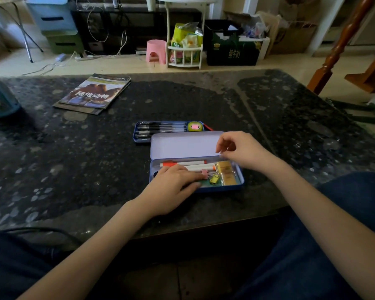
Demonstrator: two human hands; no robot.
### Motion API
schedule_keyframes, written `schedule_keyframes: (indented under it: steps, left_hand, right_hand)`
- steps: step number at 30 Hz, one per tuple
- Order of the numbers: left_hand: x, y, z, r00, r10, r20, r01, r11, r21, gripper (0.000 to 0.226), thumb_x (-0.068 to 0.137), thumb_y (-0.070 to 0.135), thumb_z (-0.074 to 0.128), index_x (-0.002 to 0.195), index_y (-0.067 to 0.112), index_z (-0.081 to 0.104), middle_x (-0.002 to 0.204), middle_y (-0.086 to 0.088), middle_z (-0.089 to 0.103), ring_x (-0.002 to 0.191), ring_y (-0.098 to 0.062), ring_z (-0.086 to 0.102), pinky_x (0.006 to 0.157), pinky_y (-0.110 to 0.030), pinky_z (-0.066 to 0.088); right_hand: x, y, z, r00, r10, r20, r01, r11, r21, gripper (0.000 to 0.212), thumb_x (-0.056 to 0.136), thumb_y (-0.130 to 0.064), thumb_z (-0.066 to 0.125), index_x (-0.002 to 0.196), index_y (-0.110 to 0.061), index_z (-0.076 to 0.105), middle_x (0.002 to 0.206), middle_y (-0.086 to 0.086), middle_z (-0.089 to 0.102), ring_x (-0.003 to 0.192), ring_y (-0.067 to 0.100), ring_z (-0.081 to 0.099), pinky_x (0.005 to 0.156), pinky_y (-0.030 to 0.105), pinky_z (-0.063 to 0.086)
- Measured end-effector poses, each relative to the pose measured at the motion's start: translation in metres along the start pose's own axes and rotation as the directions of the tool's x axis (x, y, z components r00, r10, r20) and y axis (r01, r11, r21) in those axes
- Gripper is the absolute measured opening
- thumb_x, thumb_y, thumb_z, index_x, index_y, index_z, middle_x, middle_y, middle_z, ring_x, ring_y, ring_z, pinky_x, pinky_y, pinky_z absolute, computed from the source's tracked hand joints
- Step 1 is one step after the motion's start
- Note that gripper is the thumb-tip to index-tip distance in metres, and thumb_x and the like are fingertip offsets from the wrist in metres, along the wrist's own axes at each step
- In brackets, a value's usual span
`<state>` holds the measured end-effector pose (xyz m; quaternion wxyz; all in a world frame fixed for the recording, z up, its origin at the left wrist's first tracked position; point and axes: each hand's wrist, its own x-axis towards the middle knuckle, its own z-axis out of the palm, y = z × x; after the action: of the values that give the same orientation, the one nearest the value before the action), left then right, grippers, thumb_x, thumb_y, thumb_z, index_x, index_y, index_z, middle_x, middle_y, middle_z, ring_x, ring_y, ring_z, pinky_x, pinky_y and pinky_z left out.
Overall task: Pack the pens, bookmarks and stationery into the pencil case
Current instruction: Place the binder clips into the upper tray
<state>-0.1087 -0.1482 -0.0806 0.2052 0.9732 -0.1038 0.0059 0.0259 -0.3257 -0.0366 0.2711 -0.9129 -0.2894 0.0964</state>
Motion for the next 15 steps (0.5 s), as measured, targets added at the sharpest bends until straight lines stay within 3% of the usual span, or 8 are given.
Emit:
schedule_keyframes:
  steps: [2,5,10,15]
  left_hand:
    - [0.0,0.0,0.0,1.0,0.0,0.014,0.0,1.0,0.006,0.039,0.095,0.048,0.035,0.132,0.044,0.044,0.125,0.012,0.057,0.117,-0.008,0.043,0.091,-0.025,0.026]
    - [0.0,0.001,0.0,1.0,0.011,0.024,-0.011,1.0,0.018,0.039,0.095,0.049,0.035,0.134,0.046,0.04,0.133,0.017,0.051,0.122,-0.006,0.04,0.097,-0.027,0.025]
    - [0.003,0.004,-0.001,0.998,0.013,0.054,-0.013,1.0,0.005,0.042,0.096,0.046,0.035,0.137,0.043,0.038,0.138,0.017,0.048,0.124,-0.008,0.039,0.103,-0.033,0.029]
    - [0.006,0.006,-0.001,0.995,0.004,0.097,-0.002,1.0,-0.012,0.043,0.097,0.044,0.034,0.14,0.043,0.033,0.138,0.013,0.047,0.124,-0.009,0.037,0.102,-0.033,0.028]
  right_hand:
    - [0.003,0.007,-0.004,0.992,0.049,-0.118,-0.054,0.998,-0.04,0.023,0.085,-0.001,0.062,0.082,-0.024,0.065,0.091,-0.003,0.066,0.086,0.011,0.061,0.076,0.026,0.05]
    - [0.009,0.018,-0.012,0.956,0.147,-0.253,-0.179,0.978,-0.107,0.029,0.088,0.001,0.057,0.103,-0.02,0.069,0.109,0.001,0.067,0.1,0.016,0.061,0.086,0.03,0.049]
    - [0.01,0.03,-0.012,0.945,0.312,-0.103,-0.328,0.901,-0.283,0.05,0.085,0.002,0.063,0.129,-0.022,0.059,0.13,0.006,0.059,0.114,0.023,0.058,0.097,0.036,0.048]
    - [0.012,0.03,-0.006,0.963,0.258,-0.082,-0.271,0.915,-0.299,0.05,0.086,-0.004,0.065,0.132,-0.018,0.055,0.129,0.007,0.06,0.114,0.023,0.058,0.097,0.037,0.047]
